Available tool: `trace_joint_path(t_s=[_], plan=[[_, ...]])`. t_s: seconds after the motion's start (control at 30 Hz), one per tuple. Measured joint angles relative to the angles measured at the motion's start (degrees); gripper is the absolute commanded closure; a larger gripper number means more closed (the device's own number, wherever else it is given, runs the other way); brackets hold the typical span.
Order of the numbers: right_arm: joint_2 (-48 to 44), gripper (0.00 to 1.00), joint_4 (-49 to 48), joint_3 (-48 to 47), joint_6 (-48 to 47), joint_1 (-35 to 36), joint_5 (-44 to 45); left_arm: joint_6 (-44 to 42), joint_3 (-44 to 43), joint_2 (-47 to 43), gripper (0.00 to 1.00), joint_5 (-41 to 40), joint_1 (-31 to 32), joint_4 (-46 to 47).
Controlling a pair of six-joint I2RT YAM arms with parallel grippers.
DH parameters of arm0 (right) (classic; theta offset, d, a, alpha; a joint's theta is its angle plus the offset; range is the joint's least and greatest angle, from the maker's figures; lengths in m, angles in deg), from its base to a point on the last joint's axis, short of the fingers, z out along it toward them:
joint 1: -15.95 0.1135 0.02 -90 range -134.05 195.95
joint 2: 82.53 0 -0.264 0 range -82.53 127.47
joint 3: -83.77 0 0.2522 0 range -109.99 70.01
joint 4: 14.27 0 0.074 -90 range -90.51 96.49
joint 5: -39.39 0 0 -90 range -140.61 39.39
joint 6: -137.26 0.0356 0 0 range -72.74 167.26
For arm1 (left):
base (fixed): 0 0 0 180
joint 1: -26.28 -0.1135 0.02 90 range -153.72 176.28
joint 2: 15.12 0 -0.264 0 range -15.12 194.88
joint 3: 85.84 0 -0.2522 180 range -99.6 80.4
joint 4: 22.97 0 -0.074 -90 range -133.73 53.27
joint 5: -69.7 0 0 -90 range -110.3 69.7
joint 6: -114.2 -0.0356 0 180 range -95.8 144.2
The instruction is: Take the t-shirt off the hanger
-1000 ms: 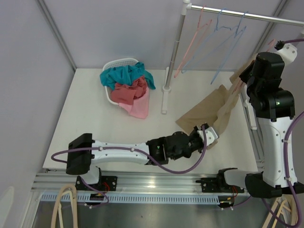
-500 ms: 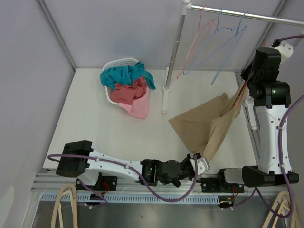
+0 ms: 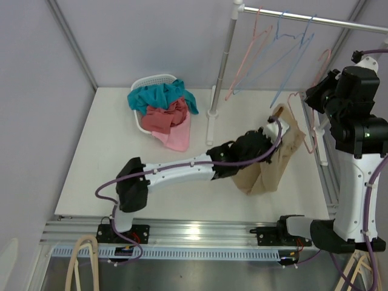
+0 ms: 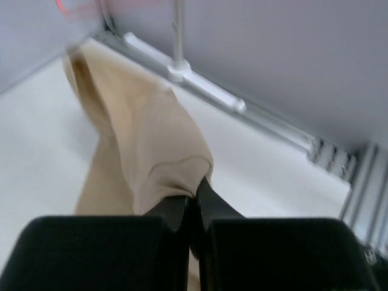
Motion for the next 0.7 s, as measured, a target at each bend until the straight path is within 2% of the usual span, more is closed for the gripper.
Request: trace_joint_path(t_s=[0.1, 0.2, 0.3, 0.53, 0.7], plan=[[-1.9, 1.00, 2.1, -1.2, -0.1, 0.4, -1.7, 1.6, -15.1, 7.1, 0.99, 2.4, -4.4, -8.2], [-3.0, 1.00, 3.3, -2.4, -1.3, 0.4, -1.2, 3.2, -22.2, 10.5, 0.99, 4.4, -6.4, -13.4], [-3.6, 1.00, 2.8, -3.1, -3.5, 0.4, 0.9, 4.5, -20.2, 10.1, 0.99, 6.3, -6.7, -15.3], [-1.9, 1.00, -1.3, -5.8, -10.1, -1.3, 6.4, 5.4, -6.5, 6.0, 0.99, 9.1, -4.0, -17.7], [-1.2, 1.00, -11.9, -0.9, -13.4, -2.4, 6.1, 3.8, -6.7, 0.2, 0.99, 9.1, -2.5, -23.8]])
